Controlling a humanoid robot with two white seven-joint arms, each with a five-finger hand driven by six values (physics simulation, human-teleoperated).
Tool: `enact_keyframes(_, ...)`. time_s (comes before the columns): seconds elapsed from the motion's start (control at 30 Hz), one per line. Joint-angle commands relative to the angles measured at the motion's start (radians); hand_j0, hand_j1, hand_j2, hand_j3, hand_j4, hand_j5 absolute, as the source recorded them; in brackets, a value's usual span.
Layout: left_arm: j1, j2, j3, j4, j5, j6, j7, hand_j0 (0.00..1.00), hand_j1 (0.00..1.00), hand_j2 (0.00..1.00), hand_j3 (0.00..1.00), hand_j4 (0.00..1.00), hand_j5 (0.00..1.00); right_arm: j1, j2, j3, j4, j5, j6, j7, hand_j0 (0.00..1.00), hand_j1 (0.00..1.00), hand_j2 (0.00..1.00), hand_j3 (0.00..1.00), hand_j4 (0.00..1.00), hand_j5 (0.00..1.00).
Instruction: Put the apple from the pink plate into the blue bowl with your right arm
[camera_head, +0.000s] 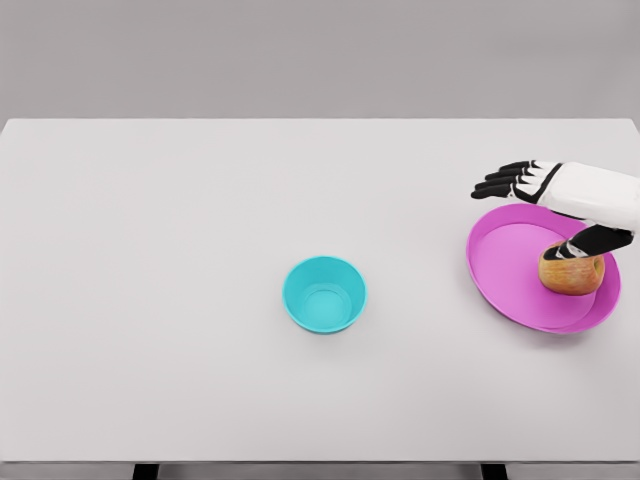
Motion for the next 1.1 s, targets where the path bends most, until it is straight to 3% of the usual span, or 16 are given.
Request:
enact_keyframes(0.0,0.000,0.000,0.000,0.000,0.000,0.000,0.000,1.00,1.00,1.00,1.00,1.00,1.00,0.000,-0.010,0.001,-0.003,-0.007,0.003,-0.001,1.00,1.00,1.00,1.00,1.00,1.00)
enact_keyframes(0.07,0.000,0.000,0.000,0.000,0.000,0.000,0.000,1.00,1.00,1.00,1.00,1.00,1.00,0.018,-0.013,-0.005,-0.006,-0.007,0.003,-0.001,1.00,1.00,1.00,1.00,1.00,1.00)
enact_keyframes(0.1,0.000,0.000,0.000,0.000,0.000,0.000,0.000,1.00,1.00,1.00,1.00,1.00,1.00,0.060,-0.011,-0.023,-0.006,-0.009,0.003,-0.001,1.00,1.00,1.00,1.00,1.00,1.00)
enact_keyframes(0.17,0.000,0.000,0.000,0.000,0.000,0.000,-0.002,1.00,1.00,1.00,1.00,1.00,1.00,0.207,-0.019,-0.169,-0.007,-0.009,0.003,-0.001,1.00,1.00,1.00,1.00,1.00,1.00)
enact_keyframes(0.23,0.000,0.000,0.000,-0.002,0.000,0.000,-0.002,1.00,1.00,1.00,1.00,1.00,1.00,0.301,-0.014,-0.267,-0.006,-0.009,0.003,-0.001,1.00,1.00,1.00,1.00,1.00,1.00)
enact_keyframes(0.43,0.000,0.000,-0.001,-0.003,0.000,0.000,-0.003,1.00,1.00,1.00,1.00,1.00,1.00,0.310,-0.008,-0.286,-0.009,-0.009,0.003,-0.001,1.00,1.00,1.00,1.00,1.00,1.00)
enact_keyframes(0.5,0.000,0.000,0.000,-0.003,0.000,0.000,-0.002,1.00,1.00,1.00,1.00,1.00,1.00,0.310,-0.008,-0.281,-0.007,-0.005,0.082,-0.001,1.00,1.00,1.00,1.00,1.00,1.00)
enact_keyframes(0.57,0.000,0.000,-0.001,-0.003,0.000,0.000,-0.003,1.00,1.00,1.00,1.00,1.00,1.00,0.308,-0.008,-0.272,-0.007,0.076,0.168,-0.001,1.00,1.00,1.00,1.00,1.00,1.00)
enact_keyframes(1.07,0.000,0.000,-0.001,-0.003,0.000,0.000,-0.003,1.00,1.00,1.00,1.00,1.00,1.00,0.302,0.019,-0.197,0.008,0.145,0.208,-0.001,1.00,1.00,1.00,1.00,1.00,1.00)
